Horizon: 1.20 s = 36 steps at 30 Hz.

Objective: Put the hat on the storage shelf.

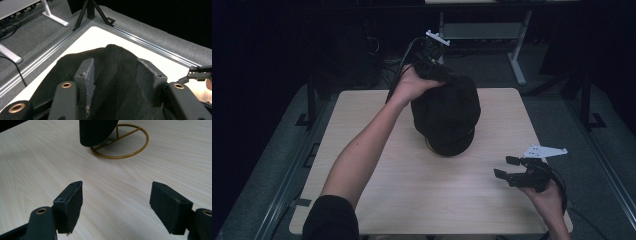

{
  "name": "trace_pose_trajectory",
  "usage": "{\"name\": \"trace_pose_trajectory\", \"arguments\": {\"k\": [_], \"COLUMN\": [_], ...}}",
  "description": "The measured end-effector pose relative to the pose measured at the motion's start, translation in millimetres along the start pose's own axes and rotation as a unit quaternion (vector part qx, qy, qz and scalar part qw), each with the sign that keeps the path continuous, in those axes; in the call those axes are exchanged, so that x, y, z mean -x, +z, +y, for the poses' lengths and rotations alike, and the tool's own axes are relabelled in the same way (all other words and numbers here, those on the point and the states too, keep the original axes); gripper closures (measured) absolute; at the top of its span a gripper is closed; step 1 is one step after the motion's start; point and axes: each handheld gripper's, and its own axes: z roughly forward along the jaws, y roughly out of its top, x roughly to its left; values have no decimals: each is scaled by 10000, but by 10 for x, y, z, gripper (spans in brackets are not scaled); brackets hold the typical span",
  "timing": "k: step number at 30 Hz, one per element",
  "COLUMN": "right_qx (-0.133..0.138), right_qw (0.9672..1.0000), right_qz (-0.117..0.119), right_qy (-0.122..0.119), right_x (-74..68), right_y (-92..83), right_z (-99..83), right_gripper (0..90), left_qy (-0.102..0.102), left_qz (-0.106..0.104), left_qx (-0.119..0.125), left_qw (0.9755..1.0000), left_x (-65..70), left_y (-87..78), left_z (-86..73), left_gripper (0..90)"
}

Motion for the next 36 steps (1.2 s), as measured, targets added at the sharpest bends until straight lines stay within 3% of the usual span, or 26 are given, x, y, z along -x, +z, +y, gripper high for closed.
{"name": "trace_pose_trajectory", "arguments": {"k": [14, 24, 36], "right_qx": [32, 58, 144], "right_qw": [10000, 9999, 9996], "right_qz": [9, 9, -17], "right_qy": [77, 126, 224], "right_x": [-48, -44, -6], "right_y": [58, 66, 73], "right_z": [24, 26, 42], "right_gripper": [234, 231, 230], "left_qy": [83, -117, -212], "left_qz": [86, -17, 85], "left_qx": [132, 391, 420], "left_qw": [9998, 9992, 9989], "left_x": [85, 33, 23], "left_y": [-260, -436, -617], "left_z": [-172, -373, -589], "left_gripper": [453, 430, 405]}}
